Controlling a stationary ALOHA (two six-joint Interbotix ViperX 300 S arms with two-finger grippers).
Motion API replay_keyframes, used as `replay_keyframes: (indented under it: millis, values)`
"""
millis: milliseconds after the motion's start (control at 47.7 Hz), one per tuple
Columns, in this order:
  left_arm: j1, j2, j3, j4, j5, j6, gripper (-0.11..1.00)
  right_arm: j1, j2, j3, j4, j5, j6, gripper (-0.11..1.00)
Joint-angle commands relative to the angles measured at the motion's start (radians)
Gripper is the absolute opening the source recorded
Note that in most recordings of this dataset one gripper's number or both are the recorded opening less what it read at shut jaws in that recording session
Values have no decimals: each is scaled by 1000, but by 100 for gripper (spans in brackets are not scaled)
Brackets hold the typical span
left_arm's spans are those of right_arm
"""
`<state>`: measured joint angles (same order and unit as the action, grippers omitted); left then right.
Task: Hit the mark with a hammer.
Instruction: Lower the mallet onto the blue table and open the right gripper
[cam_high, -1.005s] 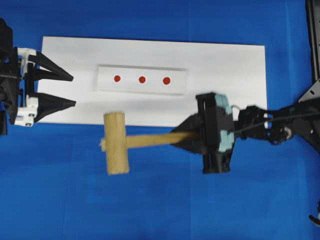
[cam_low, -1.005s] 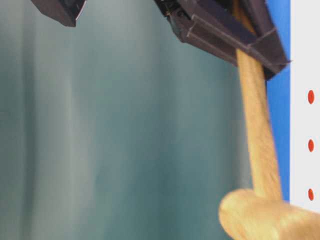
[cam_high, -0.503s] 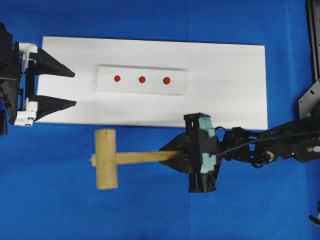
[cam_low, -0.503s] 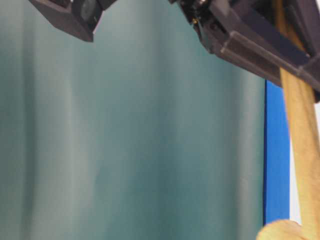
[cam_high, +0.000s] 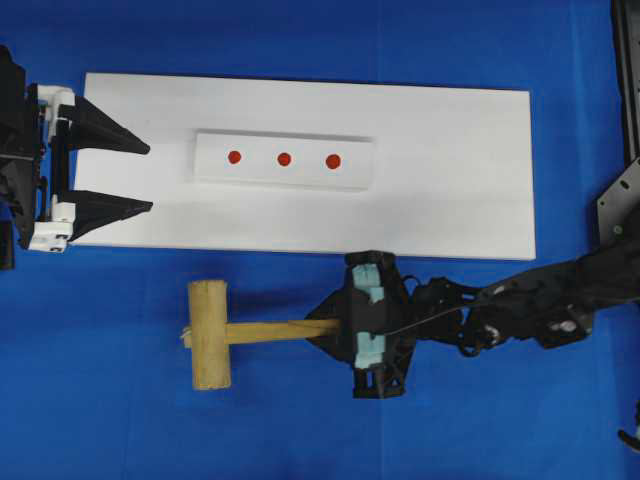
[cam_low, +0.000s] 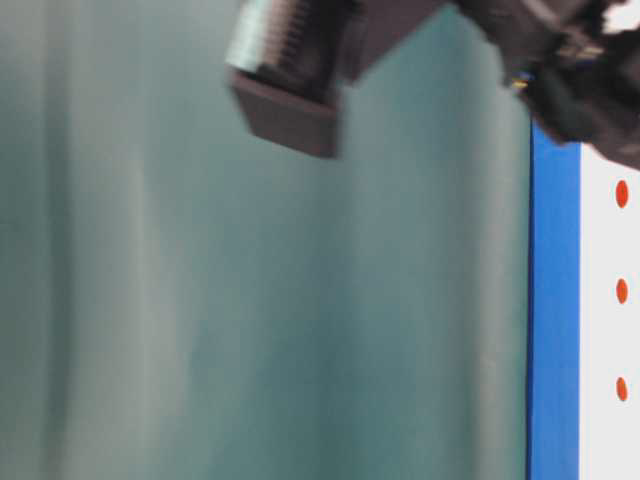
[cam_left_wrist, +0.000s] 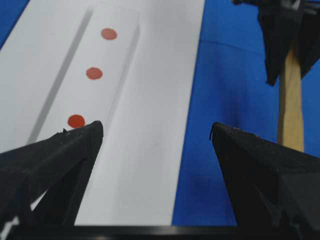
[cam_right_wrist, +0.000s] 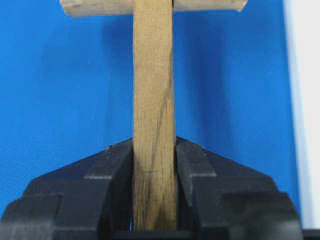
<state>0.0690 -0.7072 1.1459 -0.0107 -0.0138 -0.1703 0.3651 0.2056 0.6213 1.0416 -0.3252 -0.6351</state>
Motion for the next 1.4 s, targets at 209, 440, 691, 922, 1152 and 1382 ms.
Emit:
replay_keyframes:
  millis: [209, 440, 691, 922, 1152, 1382]
  values:
    - [9, -2, -15, -2, -3, 2, 85, 17, 48, -48, 20, -14, 2, 7]
    - [15, -2, -15, -2, -2, 0, 85, 20, 49, -40, 20, -14, 0, 7]
    - [20, -2, -14, -2, -2, 0, 85, 23, 51, -28, 17, -6, 0, 7]
    - [21, -2, -14, -2, 0, 0, 85, 23, 78, -17, 17, 2, -2, 7]
    - [21, -2, -12, 0, 0, -6, 85, 23, 94, -17, 17, 5, -2, 7]
    - [21, -2, -12, -2, 0, -8, 85, 23, 94, -17, 18, 25, 0, 7]
